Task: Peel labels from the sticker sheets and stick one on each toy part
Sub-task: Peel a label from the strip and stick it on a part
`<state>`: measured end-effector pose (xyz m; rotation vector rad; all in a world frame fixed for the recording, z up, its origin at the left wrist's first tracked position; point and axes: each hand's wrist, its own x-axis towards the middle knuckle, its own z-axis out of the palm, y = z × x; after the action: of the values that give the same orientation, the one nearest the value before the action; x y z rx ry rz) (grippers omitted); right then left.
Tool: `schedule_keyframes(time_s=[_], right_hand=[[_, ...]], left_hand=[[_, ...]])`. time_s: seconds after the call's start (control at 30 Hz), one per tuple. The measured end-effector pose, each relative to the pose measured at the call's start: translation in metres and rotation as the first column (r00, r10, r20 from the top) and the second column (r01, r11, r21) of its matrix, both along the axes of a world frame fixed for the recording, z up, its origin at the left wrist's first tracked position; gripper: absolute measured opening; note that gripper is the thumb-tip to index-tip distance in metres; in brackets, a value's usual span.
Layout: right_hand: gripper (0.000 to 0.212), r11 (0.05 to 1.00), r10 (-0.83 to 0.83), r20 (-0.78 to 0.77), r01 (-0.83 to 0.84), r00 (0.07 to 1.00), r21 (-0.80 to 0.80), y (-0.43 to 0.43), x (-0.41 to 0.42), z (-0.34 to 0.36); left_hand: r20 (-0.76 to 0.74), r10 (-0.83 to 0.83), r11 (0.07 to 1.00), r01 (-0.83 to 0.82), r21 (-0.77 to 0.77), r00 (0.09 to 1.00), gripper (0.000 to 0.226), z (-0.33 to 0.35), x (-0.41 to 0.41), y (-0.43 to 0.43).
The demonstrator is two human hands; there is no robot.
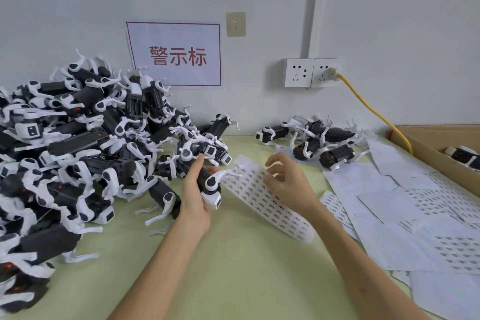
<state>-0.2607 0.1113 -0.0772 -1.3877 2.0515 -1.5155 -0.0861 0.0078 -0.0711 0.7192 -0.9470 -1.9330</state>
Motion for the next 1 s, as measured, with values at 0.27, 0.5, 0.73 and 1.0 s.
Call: schedule_keyframes(time_s=[0.27, 0.5, 0.73, 1.0], right_hand=[[0.05, 0.971, 0.039, 0.042, -0.028, 0.998, -0.239, 0.002, 0.013, 0.008], [0.043, 0.981, 0.112, 0.081, -0.098, 0.99, -0.168, 0.0, 0.013, 0.007], [0.02, 0.971, 0.046, 0.003, -0.044, 0.999, -0.236, -0.001, 0.018, 0.008], [0.011, 0.955, -0.117, -0.227, 0.047, 0.967, -0.293, -0.003, 0.014, 0.004]], left_hand=[[-0.152, -0.213, 0.977, 0.206, -0.061, 0.965, 0.035, 0.006, 0.003, 0.005], [-0.167, -0.403, 0.906, 0.366, -0.213, 0.9, 0.054, 0.007, 0.003, 0.014], [-0.15, -0.42, 0.901, 0.391, -0.189, 0.895, 0.045, 0.004, 0.001, 0.015], [-0.179, -0.391, 0.917, 0.366, -0.156, 0.903, 0.035, 0.005, 0.0, 0.018]])
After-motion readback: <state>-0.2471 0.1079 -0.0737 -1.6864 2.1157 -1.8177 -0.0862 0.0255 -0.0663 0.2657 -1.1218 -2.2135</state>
